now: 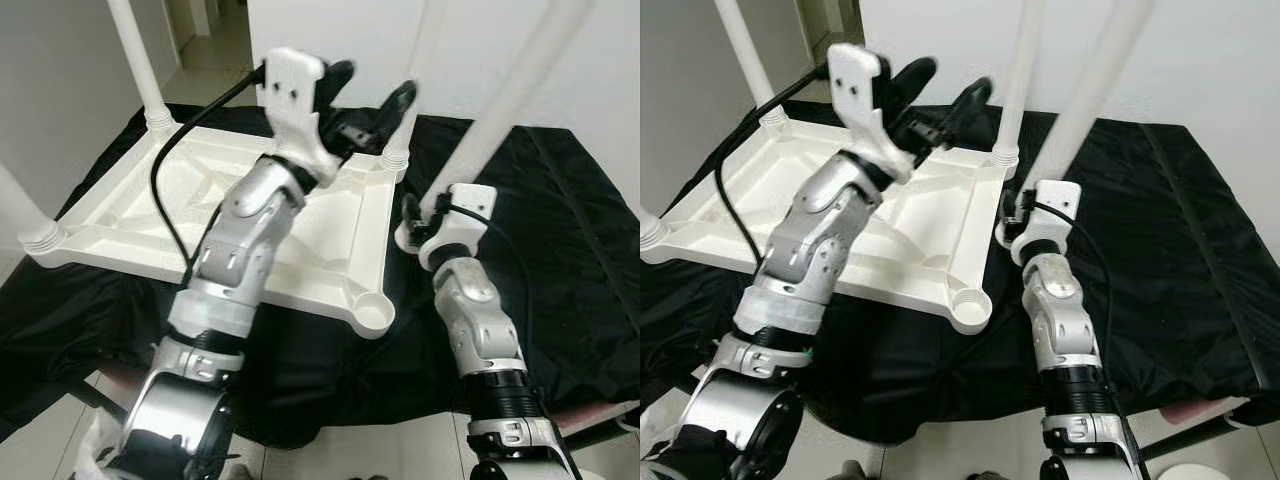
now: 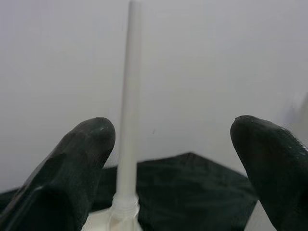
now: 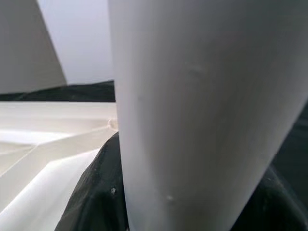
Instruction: Building children table
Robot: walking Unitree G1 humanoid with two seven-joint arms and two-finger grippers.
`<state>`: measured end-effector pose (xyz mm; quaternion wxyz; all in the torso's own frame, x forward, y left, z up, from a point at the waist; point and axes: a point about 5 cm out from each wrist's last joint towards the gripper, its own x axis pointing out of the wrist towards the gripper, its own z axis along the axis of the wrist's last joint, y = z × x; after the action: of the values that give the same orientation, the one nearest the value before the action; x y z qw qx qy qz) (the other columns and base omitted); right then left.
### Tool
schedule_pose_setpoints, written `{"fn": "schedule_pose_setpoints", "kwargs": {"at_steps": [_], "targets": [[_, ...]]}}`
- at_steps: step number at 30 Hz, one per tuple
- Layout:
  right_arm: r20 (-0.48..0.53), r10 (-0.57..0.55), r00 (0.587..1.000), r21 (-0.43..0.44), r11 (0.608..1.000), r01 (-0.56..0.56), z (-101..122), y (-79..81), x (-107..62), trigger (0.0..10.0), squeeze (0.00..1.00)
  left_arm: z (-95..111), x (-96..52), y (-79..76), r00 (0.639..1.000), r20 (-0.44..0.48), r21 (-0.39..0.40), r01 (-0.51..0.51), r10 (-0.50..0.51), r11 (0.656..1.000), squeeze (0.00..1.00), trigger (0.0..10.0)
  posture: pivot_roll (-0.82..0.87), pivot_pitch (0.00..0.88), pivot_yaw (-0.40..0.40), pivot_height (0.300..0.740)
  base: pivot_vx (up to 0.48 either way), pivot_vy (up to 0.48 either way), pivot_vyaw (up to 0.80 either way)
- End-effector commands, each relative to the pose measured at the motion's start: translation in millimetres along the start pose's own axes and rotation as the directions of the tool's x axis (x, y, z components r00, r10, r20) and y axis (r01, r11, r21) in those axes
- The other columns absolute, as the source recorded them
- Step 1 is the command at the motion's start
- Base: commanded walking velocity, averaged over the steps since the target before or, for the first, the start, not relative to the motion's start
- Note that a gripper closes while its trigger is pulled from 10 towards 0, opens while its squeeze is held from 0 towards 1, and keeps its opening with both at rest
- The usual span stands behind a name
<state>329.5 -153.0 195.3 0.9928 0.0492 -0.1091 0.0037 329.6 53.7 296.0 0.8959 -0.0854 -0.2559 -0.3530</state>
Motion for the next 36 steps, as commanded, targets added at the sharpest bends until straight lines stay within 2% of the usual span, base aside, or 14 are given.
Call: {"fn": "schedule_pose_setpoints", "kwargs": {"at_steps": [1, 6, 8, 10, 12, 14, 16, 17, 18, 25, 29, 31, 33, 36], "targets": [[0.021, -0.011, 1.0, 0.002, 1.0, 0.011, 4.3, -0.7, -1.1, 10.0, 0.0, 1.6, -0.8, 1.4, 0.999, -0.003, 0.012, -0.048, 0.048, 0.999, 0.0, 10.0, -0.03, 0.095, -0.004, 0.74, 0.0, 0.0, 0.0], [0.04, -0.057, 0.998, -0.02, 0.998, 0.058, 4.7, -10.7, -18.6, 10.0, 0.0, -19.6, -25.9, 3.3, 0.992, -0.099, 0.074, -0.074, 0.081, 0.994, 0.0, 10.0, -0.03, 0.099, -0.006, 0.74, 0.0, 0.0, 0.0], [0.04, -0.057, 0.998, -0.02, 0.998, 0.058, 4.7, -10.7, -18.6, 10.0, 0.0, -19.6, -25.9, 3.3, 0.992, -0.099, 0.074, -0.074, 0.081, 0.994, 0.0, 10.0, -0.03, 0.099, -0.006, 0.74, 0.0, 0.0, 0.0], [0.024, -0.081, 0.996, -0.048, 0.995, 0.082, 0.3, -15.0, -27.3, 10.0, 0.0, -30.6, -40.7, 0.3, 0.986, -0.148, 0.121, -0.059, 0.077, 0.991, 0.0, 10.0, -0.03, 0.099, -0.009, 0.74, 0.0, 0.0, 0.0], [0.024, -0.081, 0.996, -0.048, 0.995, 0.082, 0.3, -15.0, -27.3, 10.0, 0.0, -30.6, -40.7, 0.3, 0.986, -0.148, 0.121, -0.059, 0.077, 0.991, 0.0, 10.0, -0.03, 0.099, -0.009, 0.74, 0.0, 0.0, 0.0], [0.014, -0.091, 0.996, -0.059, 0.994, 0.091, -2.3, -16.7, -30.6, 10.0, 0.0, -36.6, -49.5, -1.4, 0.983, -0.173, 0.137, -0.034, 0.058, 0.99, 0.0, 10.0, -0.04, 0.097, -0.009, 0.74, 0.0, 0.0, 0.0], [-0.004, -0.105, 0.995, -0.095, 0.99, 0.104, -5.8, -21.5, -36.8, 10.0, 0.0, -50.7, -72.0, -7.2, 0.972, -0.236, 0.166, 0.055, -0.014, 0.985, 0.0, 10.0, -0.04, 0.096, -0.009, 0.74, 0.0, 0.0, 0.0], [-0.004, -0.105, 0.995, -0.095, 0.99, 0.104, -5.8, -21.5, -36.8, 10.0, 0.0, -50.7, -72.0, -7.2, 0.972, -0.236, 0.166, 0.055, -0.014, 0.985, 0.0, 10.0, -0.04, 0.096, -0.009, 0.74, 0.0, 0.0, 0.0], [-0.009, -0.111, 0.994, -0.1, 0.989, 0.11, -6.1, -23.8, -38.4, 10.0, 0.0, -55.4, -80.9, -11.4, 0.962, -0.263, 0.168, 0.115, -0.068, 0.979, 0.0, 10.0, -0.05, 0.095, -0.005, 0.74, 0.0, 0.0, 0.0], [-0.004, -0.12, 0.993, -0.107, 0.987, 0.119, -3.2, -26.1, -39.0, 10.0, 0.0, -60.5, -91.1, -13.4, 0.944, -0.307, 0.199, 0.188, -0.121, 0.962, 0.0, 10.0, -0.06, 0.102, 0.003, 0.74, 0.0, 0.0, 0.0], [0.012, -0.125, 0.992, -0.104, 0.987, 0.125, 1.9, -22.3, -38.2, 10.0, 0.0, -64.4, -97.5, -9.5, 0.919, -0.365, 0.238, 0.246, -0.148, 0.94, 0.0, 10.0, -0.05, 0.092, 0.013, 0.74, 0.0, 0.0, 0.0], [0.012, -0.125, 0.992, -0.096, 0.987, 0.126, 2.0, -18.6, -39.3, 10.0, 0.0, -67.5, -106.0, -9.6, 0.882, -0.431, 0.253, 0.319, -0.189, 0.913, 0.0, 10.0, -0.05, 0.093, 0.021, 0.74, 0.0, 0.0, 0.0], [0.012, -0.125, 0.992, -0.096, 0.987, 0.126, 2.0, -18.6, -39.3, 10.0, 0.0, -67.5, -106.0, -9.6, 0.882, -0.431, 0.253, 0.319, -0.189, 0.913, 0.0, 10.0, -0.05, 0.093, 0.021, 0.74, 0.0, 0.0, 0.0], [-0.006, -0.142, 0.99, -0.097, 0.985, 0.141, -2.4, -19.7, -40.4, 10.0, 0.0, -74.6, -120.9, -9.0, 0.811, -0.531, 0.217, 0.41, -0.245, 0.886, 0.0, 10.0, -0.03, 0.094, 0.025, 0.74, 0.0, 0.0, 0.0]]}}
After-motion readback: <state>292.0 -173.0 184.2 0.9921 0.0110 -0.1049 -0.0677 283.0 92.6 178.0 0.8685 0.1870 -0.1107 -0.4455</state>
